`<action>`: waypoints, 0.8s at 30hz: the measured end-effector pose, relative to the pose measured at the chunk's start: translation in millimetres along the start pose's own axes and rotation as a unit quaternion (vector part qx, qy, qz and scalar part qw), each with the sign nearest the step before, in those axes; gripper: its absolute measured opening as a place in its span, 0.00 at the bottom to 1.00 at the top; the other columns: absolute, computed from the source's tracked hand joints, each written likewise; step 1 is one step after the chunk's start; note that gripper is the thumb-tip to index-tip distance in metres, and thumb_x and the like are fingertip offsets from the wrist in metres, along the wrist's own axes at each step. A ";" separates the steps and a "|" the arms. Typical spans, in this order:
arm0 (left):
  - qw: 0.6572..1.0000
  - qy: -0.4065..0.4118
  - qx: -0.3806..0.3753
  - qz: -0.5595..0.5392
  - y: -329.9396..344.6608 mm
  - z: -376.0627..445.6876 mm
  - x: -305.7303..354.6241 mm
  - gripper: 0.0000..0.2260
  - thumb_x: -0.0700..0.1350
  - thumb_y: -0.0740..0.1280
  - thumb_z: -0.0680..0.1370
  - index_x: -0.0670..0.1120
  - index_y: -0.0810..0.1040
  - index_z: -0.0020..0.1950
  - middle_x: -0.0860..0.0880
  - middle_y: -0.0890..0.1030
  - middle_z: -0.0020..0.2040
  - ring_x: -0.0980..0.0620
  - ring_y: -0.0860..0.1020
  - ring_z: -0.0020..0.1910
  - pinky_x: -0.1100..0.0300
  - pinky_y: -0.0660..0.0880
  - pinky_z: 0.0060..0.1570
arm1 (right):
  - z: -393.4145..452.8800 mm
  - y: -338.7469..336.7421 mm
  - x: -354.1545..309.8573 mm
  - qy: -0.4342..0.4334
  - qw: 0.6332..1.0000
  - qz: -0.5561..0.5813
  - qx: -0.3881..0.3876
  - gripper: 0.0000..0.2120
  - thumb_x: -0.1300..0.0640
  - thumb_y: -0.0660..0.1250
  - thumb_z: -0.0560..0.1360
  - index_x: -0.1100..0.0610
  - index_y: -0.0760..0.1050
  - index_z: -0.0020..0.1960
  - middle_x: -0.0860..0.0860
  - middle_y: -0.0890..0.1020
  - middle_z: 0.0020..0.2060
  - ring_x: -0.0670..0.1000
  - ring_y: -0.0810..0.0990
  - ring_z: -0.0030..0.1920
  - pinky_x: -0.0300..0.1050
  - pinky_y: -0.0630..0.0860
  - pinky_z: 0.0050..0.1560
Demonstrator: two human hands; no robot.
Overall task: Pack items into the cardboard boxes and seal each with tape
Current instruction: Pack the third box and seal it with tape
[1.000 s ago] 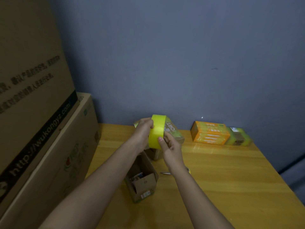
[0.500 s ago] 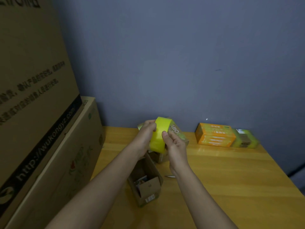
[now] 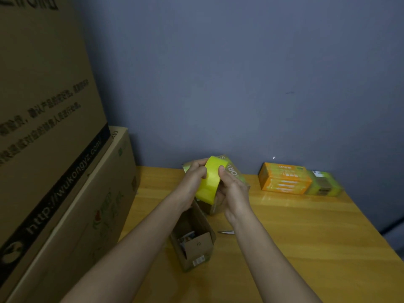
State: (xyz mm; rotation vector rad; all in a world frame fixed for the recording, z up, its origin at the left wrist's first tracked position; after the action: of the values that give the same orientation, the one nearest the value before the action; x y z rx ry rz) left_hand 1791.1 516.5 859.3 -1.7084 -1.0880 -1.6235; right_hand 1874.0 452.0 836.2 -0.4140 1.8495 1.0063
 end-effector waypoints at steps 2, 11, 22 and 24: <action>1.000 0.001 -0.001 0.018 -0.4 0.9 -0.3 0.17 0.30 0.54 0.74 0.47 0.75 0.53 0.50 0.77 0.45 0.55 0.75 0.41 0.60 0.71 0.38 | 2.4 -1.0 1.8 0.022 1.000 0.020 0.007 0.11 0.55 0.65 0.78 0.62 0.79 0.55 0.62 0.82 0.52 0.56 0.82 0.48 0.48 0.81 0.47; 0.999 -0.006 -0.039 0.023 0.2 0.1 -5.6 0.22 0.34 0.60 0.62 0.49 0.75 0.54 0.50 0.79 0.46 0.52 0.76 0.44 0.63 0.72 0.39 | 4.4 -4.3 -2.7 0.035 0.999 0.033 -0.015 0.09 0.56 0.63 0.79 0.60 0.78 0.53 0.58 0.83 0.48 0.54 0.82 0.45 0.44 0.81 0.41; 0.991 -0.111 -0.038 -0.068 0.2 15.8 5.3 0.23 0.47 0.63 0.57 0.42 0.73 0.51 0.39 0.73 0.47 0.43 0.72 0.46 0.52 0.69 0.46 | -11.2 0.6 -19.7 -0.198 0.943 -0.234 -0.125 0.15 0.67 0.65 0.77 0.56 0.76 0.62 0.49 0.83 0.54 0.43 0.80 0.55 0.35 0.74 0.56; 0.990 -0.110 -0.035 -0.084 2.0 13.2 14.0 0.25 0.47 0.62 0.60 0.41 0.75 0.55 0.38 0.75 0.50 0.42 0.74 0.48 0.50 0.71 0.50 | -10.4 -3.3 -20.1 -0.223 0.921 -0.292 -0.129 0.17 0.63 0.68 0.77 0.60 0.75 0.65 0.52 0.81 0.59 0.43 0.78 0.59 0.34 0.73 0.58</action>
State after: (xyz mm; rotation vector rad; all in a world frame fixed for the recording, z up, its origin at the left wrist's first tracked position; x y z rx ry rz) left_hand 1799.2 529.0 871.6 -1.9233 -1.3241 -1.6189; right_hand 1879.8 439.1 854.1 -0.7703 1.0855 0.8350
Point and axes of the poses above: each hand's wrist, its own z-axis towards the middle knuckle, its own y-axis out of the palm, x = y × z, the point moved 7 cm from there along z, towards the middle knuckle
